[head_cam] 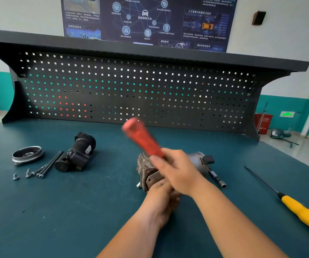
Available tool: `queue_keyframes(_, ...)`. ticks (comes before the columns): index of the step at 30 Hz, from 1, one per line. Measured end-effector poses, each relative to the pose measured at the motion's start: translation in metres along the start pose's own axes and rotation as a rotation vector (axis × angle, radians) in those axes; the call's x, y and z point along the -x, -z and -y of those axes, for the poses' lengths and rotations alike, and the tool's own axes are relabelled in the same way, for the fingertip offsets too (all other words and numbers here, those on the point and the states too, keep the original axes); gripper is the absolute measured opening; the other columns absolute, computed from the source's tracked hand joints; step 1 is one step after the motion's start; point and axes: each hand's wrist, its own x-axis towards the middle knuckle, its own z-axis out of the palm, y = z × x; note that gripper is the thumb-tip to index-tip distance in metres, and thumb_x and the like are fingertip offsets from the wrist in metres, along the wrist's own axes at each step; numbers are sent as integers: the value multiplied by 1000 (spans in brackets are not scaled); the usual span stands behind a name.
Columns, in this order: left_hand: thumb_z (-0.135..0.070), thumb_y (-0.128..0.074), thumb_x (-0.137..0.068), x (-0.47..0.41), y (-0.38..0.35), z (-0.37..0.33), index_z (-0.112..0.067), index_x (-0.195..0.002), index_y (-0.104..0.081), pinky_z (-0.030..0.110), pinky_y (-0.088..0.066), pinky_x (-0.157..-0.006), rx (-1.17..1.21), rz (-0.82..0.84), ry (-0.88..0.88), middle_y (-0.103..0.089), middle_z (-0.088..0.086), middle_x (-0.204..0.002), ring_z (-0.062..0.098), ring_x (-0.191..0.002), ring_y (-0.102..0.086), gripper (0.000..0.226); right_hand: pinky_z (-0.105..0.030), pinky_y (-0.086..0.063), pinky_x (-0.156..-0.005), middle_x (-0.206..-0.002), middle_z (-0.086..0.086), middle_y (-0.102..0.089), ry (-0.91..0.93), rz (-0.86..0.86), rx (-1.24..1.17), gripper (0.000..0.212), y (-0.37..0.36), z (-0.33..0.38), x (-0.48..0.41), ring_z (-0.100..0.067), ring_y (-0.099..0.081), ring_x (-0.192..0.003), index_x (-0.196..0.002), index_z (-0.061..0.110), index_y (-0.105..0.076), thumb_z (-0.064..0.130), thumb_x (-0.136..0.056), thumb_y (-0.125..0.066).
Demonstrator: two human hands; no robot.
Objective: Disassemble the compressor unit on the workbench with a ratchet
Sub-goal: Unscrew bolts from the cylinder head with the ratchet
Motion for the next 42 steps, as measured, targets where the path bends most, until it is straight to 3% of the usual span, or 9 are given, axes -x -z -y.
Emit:
queue_keyframes(5,-25,-57,-92,-1,1,-2,-19,-54,-63,13,-34,-45,-13,-14,14,-52,-7,-56,4,-49,-45,38,-18,-17,-37,-42,10,-23,-416,-894,-863,50,19,-20,4,-8,-20,-34,-56,22,-28,51,-94,-45)
queue_keyframes(8,-25,-57,-92,2,0,-3,-20,-55,-66,15,-35,-47,0,-5,21,-63,-8,-62,3,-55,-57,39,-17,-18,-34,-41,10,-22,-603,-1133,-1185,52,20,-32,7,-8,-21,-33,-60,20,-27,59,-92,-40)
queue_keyframes(13,-27,-61,-89,3,1,-5,-18,-71,-61,15,-39,-41,42,-27,92,-61,-4,-59,11,-53,-62,20,-14,-19,-34,-42,10,-23,-378,-835,-789,49,21,-28,-6,-6,-20,-32,-58,21,-28,50,-95,-43)
queue_keyframes(20,-18,-22,-103,0,-6,-2,-15,-81,-50,30,-40,-63,96,-98,-23,-55,6,-71,22,-73,-54,36,-34,-41,-59,-62,0,-56,20,361,548,46,1,4,-14,-13,-49,-59,-77,8,-56,52,-83,-47)
queue_keyframes(22,-12,-16,-102,-3,-4,0,-13,-78,-47,31,-36,-56,51,-66,-46,-55,3,-58,21,-60,-49,39,-33,-40,-59,-62,5,-54,42,354,516,41,2,5,-11,-10,-48,-59,-75,9,-55,49,-85,-49)
queue_keyframes(26,-12,-46,-96,1,-1,-1,-18,-65,-53,11,-29,-40,-87,9,2,-52,-11,-47,-2,-39,-49,32,-13,-26,-41,-44,13,-35,-114,-116,-289,33,11,-1,-3,1,-28,-39,-63,17,-41,29,-90,-53)
queue_keyframes(33,-23,-55,-93,4,-4,-4,-19,-66,-65,14,-34,-43,30,-14,8,-69,-6,-69,6,-60,-66,29,-14,-18,-30,-37,10,-22,-609,-1052,-1335,52,28,-42,2,-7,-21,-27,-59,21,-28,58,-92,-42)
queue_keyframes(37,-24,-57,-90,5,-2,-6,-18,-72,-62,16,-37,-40,54,-27,82,-67,-4,-62,10,-54,-65,19,-15,-18,-33,-41,9,-19,-522,-911,-957,51,28,-40,-1,-9,-18,-31,-59,22,-25,57,-95,-38)
queue_keyframes(42,-34,-53,-93,3,-3,-5,-18,-82,-64,13,-38,-41,30,12,39,-70,-3,-72,9,-64,-70,22,-17,-23,-38,-40,13,-29,-202,-252,-353,46,19,-8,-18,-2,-24,-35,-58,20,-33,44,-93,-50)
